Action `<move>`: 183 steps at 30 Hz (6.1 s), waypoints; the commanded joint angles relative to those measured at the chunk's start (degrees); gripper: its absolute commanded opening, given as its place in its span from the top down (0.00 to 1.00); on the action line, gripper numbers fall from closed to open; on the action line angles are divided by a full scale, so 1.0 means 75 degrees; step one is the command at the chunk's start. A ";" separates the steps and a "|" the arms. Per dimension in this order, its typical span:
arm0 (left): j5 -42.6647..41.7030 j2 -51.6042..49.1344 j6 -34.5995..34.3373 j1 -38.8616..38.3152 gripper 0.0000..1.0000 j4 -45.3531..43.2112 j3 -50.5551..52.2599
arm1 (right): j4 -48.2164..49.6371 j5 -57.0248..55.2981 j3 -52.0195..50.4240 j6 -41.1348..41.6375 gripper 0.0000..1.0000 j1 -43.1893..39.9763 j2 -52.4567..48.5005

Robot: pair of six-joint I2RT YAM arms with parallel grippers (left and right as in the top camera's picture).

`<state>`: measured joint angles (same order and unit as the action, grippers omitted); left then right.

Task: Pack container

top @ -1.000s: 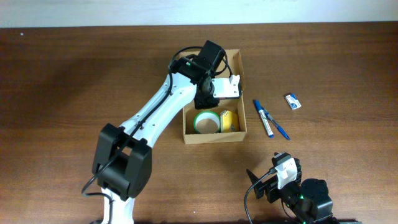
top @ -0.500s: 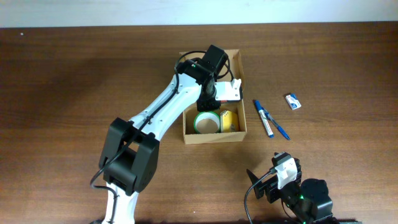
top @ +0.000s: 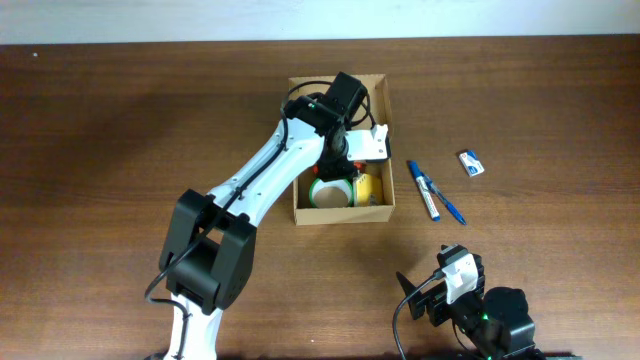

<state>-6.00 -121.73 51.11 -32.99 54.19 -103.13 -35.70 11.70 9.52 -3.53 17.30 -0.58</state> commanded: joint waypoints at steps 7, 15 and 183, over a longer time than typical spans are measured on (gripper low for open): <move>-0.0134 0.1192 -0.1128 -0.0085 0.46 0.1131 -0.0315 | -0.0006 0.0067 -0.0041 -0.0044 0.01 0.0044 0.0058; -0.0297 0.3270 -0.1973 -0.0087 0.45 0.1821 -0.0315 | -0.0006 0.0067 -0.0041 -0.0044 0.01 0.0044 0.0058; -0.1629 0.8443 -0.3293 0.1035 0.00 0.4639 0.1626 | -0.1620 -0.1361 1.0687 0.6811 0.01 -0.3270 -1.6232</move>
<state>-17.21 -58.54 26.52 -25.52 89.12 -90.96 -48.12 2.39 89.25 46.61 -7.01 -121.19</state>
